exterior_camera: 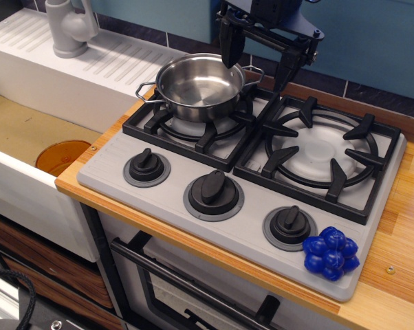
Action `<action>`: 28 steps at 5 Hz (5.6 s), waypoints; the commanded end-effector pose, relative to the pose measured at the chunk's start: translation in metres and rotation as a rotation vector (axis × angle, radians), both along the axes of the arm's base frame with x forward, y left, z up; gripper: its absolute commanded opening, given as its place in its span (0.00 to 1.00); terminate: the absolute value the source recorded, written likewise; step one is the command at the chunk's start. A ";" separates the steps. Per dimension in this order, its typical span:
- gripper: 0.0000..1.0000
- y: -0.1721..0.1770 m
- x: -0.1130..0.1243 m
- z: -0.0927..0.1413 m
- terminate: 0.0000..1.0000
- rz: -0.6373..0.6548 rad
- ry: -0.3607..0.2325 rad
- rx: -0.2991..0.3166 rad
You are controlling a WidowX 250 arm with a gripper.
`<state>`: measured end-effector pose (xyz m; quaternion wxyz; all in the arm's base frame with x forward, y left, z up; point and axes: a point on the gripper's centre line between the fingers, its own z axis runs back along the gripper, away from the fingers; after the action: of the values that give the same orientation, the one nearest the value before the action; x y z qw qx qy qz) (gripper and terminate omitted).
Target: Put pot or pan on stove and put blueberry in pot or pan
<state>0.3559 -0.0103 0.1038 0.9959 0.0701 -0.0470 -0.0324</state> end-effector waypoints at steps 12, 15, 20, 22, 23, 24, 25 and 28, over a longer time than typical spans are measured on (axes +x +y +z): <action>0.00 -0.024 0.001 -0.002 0.00 0.018 -0.024 0.031; 0.00 -0.075 -0.007 0.027 0.00 0.070 0.008 0.056; 0.00 -0.122 -0.003 -0.038 0.00 0.087 -0.091 0.014; 1.00 -0.108 -0.006 -0.024 0.00 0.059 -0.072 0.012; 1.00 -0.103 -0.005 -0.009 0.00 0.055 -0.040 0.005; 1.00 -0.094 -0.005 0.013 0.00 0.051 0.003 -0.006; 1.00 -0.085 -0.009 0.031 0.00 0.026 0.026 0.000; 1.00 -0.085 -0.009 0.031 0.00 0.026 0.026 0.000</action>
<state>0.3374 -0.0924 0.1043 0.9960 0.0851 0.0164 -0.0194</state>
